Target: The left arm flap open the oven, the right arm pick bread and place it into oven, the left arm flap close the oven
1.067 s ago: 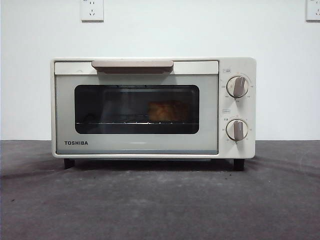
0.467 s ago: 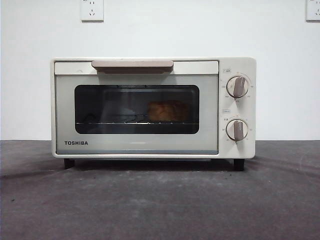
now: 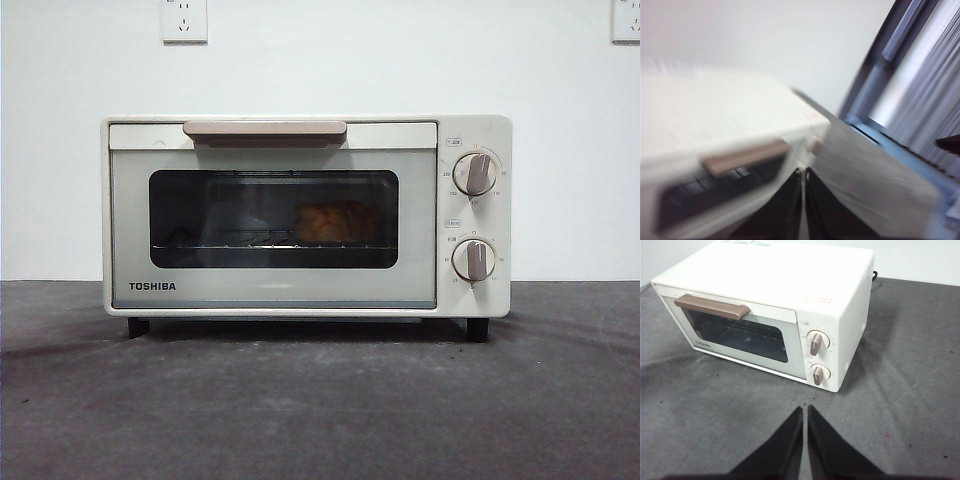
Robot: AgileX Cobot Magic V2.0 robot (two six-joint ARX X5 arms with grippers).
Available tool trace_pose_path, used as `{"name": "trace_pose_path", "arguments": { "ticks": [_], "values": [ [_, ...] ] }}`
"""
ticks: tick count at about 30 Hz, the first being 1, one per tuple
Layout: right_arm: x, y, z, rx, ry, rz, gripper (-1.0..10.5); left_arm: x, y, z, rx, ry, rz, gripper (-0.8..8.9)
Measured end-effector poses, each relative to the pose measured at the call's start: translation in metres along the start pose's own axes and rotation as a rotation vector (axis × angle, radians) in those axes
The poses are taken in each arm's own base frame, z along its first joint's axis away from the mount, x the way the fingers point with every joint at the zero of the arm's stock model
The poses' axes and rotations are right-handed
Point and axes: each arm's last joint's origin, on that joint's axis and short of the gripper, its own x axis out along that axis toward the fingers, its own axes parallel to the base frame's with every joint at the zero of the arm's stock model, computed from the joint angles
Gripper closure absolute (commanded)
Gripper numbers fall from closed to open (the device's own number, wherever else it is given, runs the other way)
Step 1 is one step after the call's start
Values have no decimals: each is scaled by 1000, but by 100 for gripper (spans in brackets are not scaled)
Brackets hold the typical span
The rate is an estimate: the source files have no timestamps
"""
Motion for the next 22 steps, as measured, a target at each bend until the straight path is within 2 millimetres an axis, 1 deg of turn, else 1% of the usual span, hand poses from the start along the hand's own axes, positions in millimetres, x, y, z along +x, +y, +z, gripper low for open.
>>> {"name": "trace_pose_path", "arguments": {
  "ticks": [1, 2, 4, 6, 9, 11, 12, 15, 18, 22],
  "values": [
    [0, 0, 0, 0, 0, 0, 936, -4, 0, -5, 47, -27, 20, 794],
    [0, 0, 0, 0, 0, 0, 936, -9, 1, -14, 103, -59, 58, 794],
    [0, 0, 0, 0, 0, 0, 936, -13, 7, -31, 157, -107, 153, 794],
    [0, 0, 0, 0, 0, 0, 936, -15, 19, -60, 149, -148, 306, 794],
    [0, 0, 0, 0, 0, 0, 936, -20, 36, -101, 79, -175, 532, 794],
    [0, 0, 0, 0, 0, 0, 936, -23, 42, -121, 60, -195, 629, 794],
    [0, 0, 0, 0, 0, 0, 936, -24, 45, -129, 56, -202, 649, 794],
    [0, 0, 0, 0, 0, 0, 936, -26, 47, -144, 81, -226, 666, 794],
    [0, 0, 0, 0, 0, 0, 936, -28, 46, -146, 117, -225, 683, 794],
    [0, 0, 0, 0, 0, 0, 936, -30, 50, -152, 104, -178, 779, 794]
  ]
}}
